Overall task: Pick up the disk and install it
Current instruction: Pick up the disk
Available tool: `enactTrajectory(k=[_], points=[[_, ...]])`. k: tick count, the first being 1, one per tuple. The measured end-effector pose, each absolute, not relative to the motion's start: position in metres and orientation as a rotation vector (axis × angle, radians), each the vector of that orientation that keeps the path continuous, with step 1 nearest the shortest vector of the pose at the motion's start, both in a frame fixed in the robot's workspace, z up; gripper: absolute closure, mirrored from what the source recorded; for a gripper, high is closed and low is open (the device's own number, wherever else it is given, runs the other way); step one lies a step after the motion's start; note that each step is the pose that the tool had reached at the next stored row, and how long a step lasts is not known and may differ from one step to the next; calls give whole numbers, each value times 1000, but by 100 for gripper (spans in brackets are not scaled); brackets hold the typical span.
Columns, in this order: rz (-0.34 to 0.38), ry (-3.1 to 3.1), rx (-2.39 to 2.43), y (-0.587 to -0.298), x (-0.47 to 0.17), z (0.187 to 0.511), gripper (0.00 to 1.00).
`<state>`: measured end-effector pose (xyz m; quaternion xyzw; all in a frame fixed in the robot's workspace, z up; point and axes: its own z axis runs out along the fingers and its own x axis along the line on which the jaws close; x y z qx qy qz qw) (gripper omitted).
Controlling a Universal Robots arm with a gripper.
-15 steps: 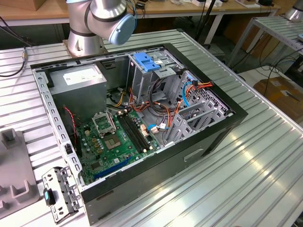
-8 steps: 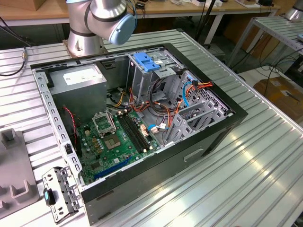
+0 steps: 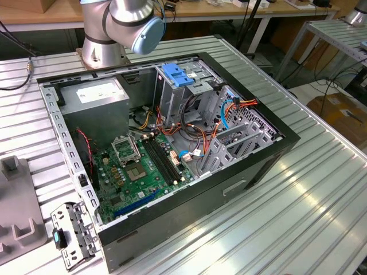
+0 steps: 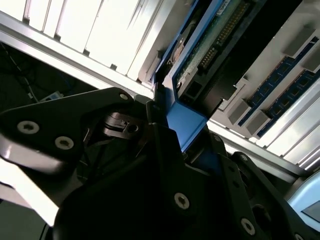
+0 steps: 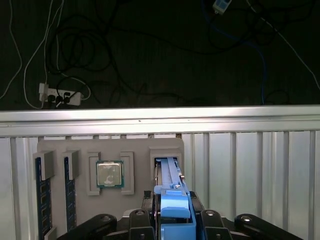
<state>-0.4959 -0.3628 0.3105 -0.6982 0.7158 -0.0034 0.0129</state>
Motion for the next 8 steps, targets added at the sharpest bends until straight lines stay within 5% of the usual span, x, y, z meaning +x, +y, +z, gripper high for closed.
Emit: enactTrajectory(k=[8], points=[[-11,2230,-2175,-363,-496,327,63]])
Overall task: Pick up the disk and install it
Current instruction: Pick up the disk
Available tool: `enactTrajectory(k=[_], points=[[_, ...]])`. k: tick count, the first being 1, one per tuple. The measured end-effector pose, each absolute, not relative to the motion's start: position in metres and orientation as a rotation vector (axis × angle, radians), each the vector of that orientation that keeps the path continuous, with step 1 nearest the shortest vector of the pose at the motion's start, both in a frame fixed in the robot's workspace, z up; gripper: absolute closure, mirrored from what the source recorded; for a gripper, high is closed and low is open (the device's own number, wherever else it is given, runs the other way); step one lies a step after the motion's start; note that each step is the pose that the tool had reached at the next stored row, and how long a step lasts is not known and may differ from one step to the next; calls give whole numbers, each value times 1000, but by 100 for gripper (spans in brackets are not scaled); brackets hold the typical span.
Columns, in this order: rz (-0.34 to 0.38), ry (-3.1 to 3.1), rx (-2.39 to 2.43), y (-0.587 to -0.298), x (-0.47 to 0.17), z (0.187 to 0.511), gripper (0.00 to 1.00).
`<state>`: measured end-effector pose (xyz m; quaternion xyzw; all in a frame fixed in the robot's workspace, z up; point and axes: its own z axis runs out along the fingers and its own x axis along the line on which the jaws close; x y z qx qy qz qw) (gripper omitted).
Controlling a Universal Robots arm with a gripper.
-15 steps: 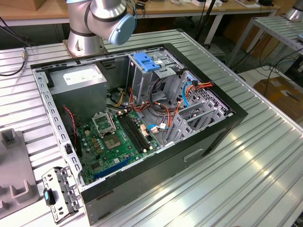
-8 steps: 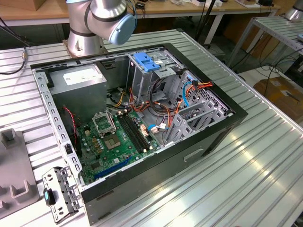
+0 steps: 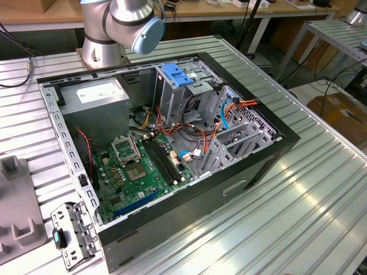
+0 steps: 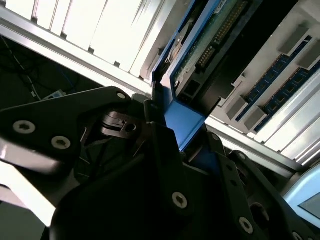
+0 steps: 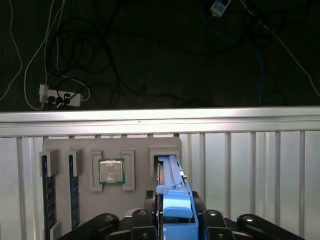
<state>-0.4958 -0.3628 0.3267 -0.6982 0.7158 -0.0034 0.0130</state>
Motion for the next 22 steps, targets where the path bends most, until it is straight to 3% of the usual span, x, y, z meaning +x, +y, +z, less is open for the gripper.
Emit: enactTrajectory(k=[22], points=[[-11,2230,-2175,-363,-496,344,63]])
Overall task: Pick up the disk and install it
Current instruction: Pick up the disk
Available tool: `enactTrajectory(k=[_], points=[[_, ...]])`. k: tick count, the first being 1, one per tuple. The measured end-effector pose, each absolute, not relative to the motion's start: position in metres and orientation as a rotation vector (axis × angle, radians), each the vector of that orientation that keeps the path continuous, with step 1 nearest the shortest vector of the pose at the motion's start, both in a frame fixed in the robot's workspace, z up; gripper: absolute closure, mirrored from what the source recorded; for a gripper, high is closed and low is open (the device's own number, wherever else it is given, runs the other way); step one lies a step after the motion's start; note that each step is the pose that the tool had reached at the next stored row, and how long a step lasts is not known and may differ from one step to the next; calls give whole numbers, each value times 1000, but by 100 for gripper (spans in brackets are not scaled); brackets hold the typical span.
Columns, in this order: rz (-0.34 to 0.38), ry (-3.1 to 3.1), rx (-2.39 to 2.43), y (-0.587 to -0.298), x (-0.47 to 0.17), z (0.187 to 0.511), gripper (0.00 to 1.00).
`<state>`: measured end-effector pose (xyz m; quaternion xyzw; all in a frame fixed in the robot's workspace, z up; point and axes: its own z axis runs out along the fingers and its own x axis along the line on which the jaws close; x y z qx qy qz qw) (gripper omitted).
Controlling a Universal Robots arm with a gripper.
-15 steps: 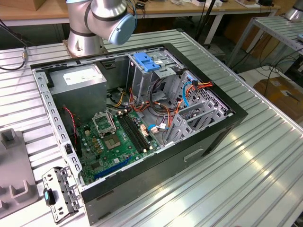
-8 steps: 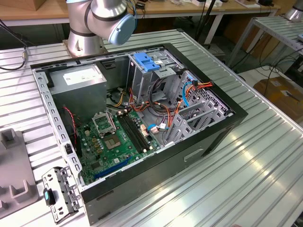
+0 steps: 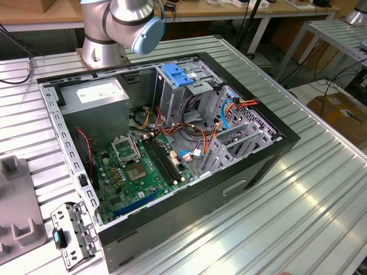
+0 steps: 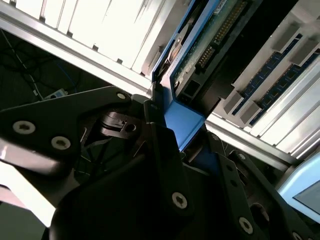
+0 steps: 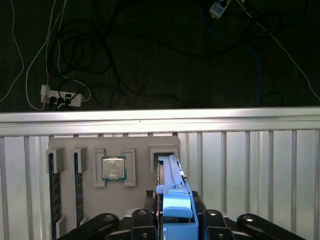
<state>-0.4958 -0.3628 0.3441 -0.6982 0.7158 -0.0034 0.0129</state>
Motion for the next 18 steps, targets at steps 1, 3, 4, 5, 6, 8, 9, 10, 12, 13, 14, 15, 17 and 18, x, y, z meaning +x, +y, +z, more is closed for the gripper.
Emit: enactTrajectory(k=[1,3,4,5,6,8,9,10,12,13,14,15,17,18], points=[[-11,2230,-2175,-363,-496,348,63],[-11,2230,-2175,-363,-496,354,63],[-11,2231,-2176,-363,-496,355,63],[-11,2230,-2175,-363,-496,356,63],[-11,2230,-2175,-363,-496,357,63],[-12,2231,-2176,-363,-496,360,63],[-13,2231,-2177,-363,-496,361,63],[-15,2232,-2177,-363,-496,361,63],[-22,2235,-2180,-363,-496,362,63],[-27,2237,-2182,-363,-496,362,63],[-29,2239,-2184,-363,-496,363,63],[-30,2239,-2184,-363,-496,366,63],[-30,2239,-2184,-363,-496,371,63],[-30,2239,-2184,-363,-496,373,63]])
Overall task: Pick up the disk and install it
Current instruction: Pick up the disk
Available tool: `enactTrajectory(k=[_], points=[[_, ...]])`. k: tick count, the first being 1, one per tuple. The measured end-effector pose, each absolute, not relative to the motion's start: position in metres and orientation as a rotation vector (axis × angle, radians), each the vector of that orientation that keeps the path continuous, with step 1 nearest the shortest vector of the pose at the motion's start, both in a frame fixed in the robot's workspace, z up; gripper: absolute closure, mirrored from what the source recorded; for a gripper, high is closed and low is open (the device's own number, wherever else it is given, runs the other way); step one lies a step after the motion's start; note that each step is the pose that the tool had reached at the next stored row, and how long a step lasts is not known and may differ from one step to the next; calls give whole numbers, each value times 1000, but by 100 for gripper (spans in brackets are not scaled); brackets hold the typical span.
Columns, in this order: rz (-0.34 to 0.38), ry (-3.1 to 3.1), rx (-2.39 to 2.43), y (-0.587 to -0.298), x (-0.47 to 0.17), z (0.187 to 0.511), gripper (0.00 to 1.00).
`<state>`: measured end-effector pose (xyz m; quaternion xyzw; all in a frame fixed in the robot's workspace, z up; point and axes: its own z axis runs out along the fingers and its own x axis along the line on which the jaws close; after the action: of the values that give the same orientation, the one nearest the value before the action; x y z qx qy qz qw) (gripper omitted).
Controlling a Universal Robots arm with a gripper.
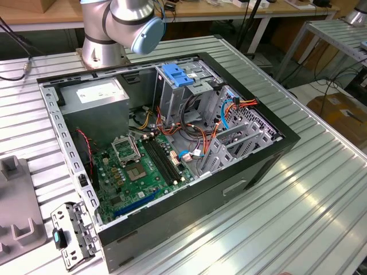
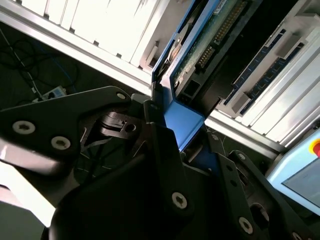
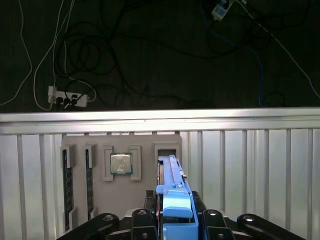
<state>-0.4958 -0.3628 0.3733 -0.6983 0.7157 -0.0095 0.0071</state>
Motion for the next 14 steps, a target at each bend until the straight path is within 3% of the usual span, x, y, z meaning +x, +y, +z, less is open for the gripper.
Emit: enactTrajectory(k=[14], points=[[-30,2239,-2184,-363,-496,402,63]])
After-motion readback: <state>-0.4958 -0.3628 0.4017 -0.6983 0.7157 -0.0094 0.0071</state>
